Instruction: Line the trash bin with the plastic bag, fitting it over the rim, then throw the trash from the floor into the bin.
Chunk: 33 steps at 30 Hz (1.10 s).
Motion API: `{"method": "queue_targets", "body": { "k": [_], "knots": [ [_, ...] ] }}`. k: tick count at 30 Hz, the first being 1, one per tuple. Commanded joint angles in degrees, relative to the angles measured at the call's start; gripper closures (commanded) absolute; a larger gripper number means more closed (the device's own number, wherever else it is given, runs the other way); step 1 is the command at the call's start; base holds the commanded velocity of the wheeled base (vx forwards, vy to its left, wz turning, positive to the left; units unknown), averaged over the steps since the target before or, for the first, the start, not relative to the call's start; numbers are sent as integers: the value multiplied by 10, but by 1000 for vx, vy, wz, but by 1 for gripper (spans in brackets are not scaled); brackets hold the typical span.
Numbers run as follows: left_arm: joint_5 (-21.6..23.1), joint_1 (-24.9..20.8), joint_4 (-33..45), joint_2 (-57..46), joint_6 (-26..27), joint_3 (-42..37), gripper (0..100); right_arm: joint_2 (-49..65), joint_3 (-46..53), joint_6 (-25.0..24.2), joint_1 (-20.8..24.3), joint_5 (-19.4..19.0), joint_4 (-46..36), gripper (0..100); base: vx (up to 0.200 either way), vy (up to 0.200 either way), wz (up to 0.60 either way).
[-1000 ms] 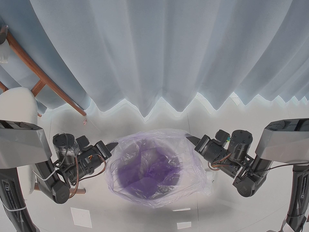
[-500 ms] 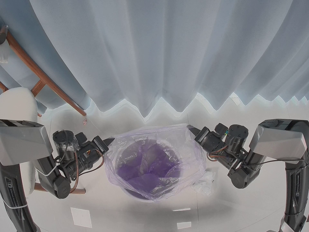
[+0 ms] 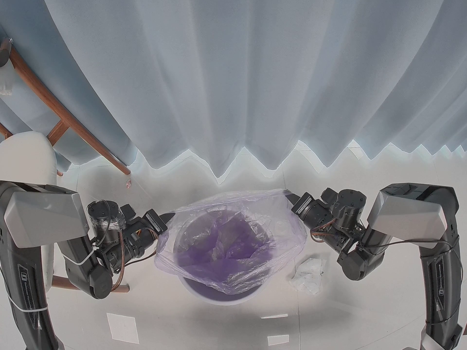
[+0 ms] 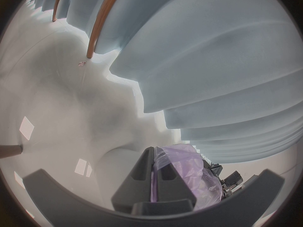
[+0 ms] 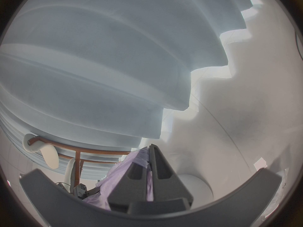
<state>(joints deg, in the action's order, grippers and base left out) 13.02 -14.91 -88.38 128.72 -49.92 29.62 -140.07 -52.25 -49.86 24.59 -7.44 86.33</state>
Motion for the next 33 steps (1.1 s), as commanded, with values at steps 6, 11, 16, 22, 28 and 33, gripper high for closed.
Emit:
{"method": "queue_targets", "body": {
  "k": [6,11,16,22,28,33],
  "knots": [
    [0,5,0,43,1,6,100,-49,-9,15,0,7,3,100,0,0,0],
    [-1,6,0,62,3,12,100,-69,-9,22,0,14,11,100,0,0,0],
    [0,6,0,72,1,14,100,-75,-11,22,0,14,17,100,0,0,0],
    [0,6,0,76,0,11,0,-76,-9,20,1,14,18,100,0,0,0],
    [-4,25,-1,66,-4,4,0,-60,2,5,-5,33,36,0,0,0,0],
    [-4,21,-2,3,-9,-25,0,29,82,-37,-2,59,37,0,0,0,0]
  ]
}}
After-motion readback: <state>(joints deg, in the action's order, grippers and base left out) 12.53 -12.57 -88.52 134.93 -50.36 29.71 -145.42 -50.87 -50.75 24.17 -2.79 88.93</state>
